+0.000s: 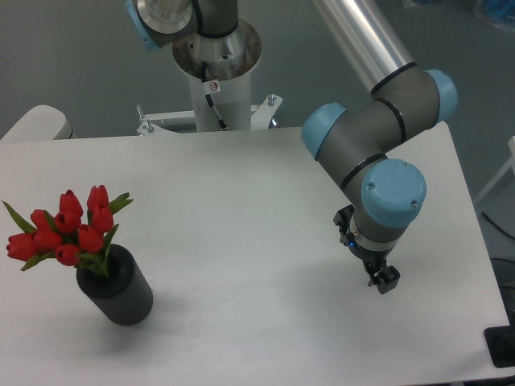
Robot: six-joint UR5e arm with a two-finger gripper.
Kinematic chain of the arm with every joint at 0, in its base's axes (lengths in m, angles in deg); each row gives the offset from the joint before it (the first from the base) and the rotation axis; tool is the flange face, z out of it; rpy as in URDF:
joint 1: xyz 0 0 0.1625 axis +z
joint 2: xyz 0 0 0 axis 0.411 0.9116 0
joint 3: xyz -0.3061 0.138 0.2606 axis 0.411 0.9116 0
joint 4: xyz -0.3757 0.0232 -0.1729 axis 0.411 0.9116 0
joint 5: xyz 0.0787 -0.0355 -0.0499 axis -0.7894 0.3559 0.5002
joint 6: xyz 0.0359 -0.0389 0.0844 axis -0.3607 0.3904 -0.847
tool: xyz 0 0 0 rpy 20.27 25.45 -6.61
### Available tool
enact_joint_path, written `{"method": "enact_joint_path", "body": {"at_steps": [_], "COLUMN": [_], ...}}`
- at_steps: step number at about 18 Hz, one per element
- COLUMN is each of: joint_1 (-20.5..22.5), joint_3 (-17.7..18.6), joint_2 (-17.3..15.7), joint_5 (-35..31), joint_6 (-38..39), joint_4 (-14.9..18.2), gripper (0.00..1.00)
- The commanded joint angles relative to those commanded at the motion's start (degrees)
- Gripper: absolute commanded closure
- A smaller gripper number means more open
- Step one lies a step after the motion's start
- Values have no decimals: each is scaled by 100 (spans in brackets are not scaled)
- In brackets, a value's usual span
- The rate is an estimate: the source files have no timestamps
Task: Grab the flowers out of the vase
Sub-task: 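Open the gripper and start moving it toward the black vase, then swing the open gripper over to the red tulip stems above the vase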
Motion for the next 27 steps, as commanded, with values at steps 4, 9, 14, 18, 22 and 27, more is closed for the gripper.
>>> {"method": "enact_joint_path", "body": {"at_steps": [4,9,14,18,22,27], "joint_1": [35,219,360,439,439,439], "joint_3": [-61,61,508,887,1229,1827], "joint_2": [44,-17,-193,-220,-377,-641], "joint_5": [131,1026,2045,2697,3392,4926], "joint_6": [-9,289,290,281,281,360], "joint_4": [-44,-44,-148,-712,-756,-756], "gripper": [0,0,0,0,0,0]}}
